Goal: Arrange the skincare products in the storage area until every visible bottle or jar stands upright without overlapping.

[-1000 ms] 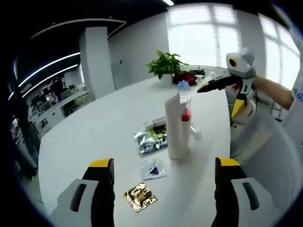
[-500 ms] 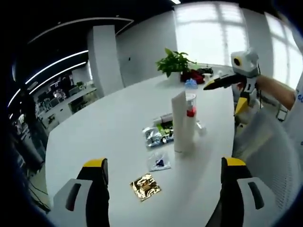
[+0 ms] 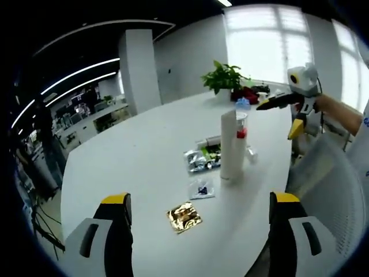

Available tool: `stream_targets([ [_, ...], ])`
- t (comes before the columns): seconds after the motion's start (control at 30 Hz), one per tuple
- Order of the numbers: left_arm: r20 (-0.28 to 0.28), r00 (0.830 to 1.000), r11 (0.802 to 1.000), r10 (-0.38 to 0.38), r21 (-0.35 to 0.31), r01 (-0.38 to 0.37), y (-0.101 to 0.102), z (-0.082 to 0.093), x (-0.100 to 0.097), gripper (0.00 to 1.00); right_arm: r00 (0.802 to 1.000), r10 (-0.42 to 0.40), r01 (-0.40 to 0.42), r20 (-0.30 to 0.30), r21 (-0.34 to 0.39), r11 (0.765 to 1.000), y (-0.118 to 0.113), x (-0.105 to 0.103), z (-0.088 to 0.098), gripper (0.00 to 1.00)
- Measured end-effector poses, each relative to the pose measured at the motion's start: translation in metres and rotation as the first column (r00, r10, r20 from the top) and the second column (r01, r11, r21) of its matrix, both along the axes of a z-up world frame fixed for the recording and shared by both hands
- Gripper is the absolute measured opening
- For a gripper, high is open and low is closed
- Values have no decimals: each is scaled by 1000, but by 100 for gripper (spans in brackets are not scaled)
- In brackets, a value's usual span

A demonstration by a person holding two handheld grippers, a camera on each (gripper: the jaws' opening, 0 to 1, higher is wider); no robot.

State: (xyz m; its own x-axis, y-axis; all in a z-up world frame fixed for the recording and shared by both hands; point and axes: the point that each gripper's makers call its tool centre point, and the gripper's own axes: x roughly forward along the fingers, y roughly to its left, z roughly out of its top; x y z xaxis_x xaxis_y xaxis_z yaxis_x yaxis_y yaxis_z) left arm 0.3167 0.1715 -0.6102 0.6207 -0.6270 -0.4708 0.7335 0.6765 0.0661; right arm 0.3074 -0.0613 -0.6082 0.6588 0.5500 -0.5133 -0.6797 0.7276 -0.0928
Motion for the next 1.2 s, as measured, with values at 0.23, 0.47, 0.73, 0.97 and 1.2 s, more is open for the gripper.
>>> stream_targets([
  [0.23, -10, 1000, 1000, 10, -27, -10, 6, 1, -4, 97, 1000, -14, 14, -2, 6, 1000, -2, 4, 0, 100],
  [0.47, -12, 999, 999, 31, -25, -31, 12, -1, -4, 97, 1000, -13, 13, -6, -7, 1000, -3, 9, -3, 100],
  [0.73, -14, 999, 999, 39, -34, -39, 13, -1, -3, 97, 1000, -9, 9, 4, -68, 998, -11, 19, -8, 100],
  [0.97, -3, 999, 998, 48, -31, -48, 16, 0, 0, 97, 1000, 15, -17, -15, -115, 993, -16, 27, -13, 100],
  [1.2, -6, 999, 998, 47, -52, -47, 15, -1, 1, 97, 994, 89, -99, -65, -180, 979, -20, 30, -26, 99],
])
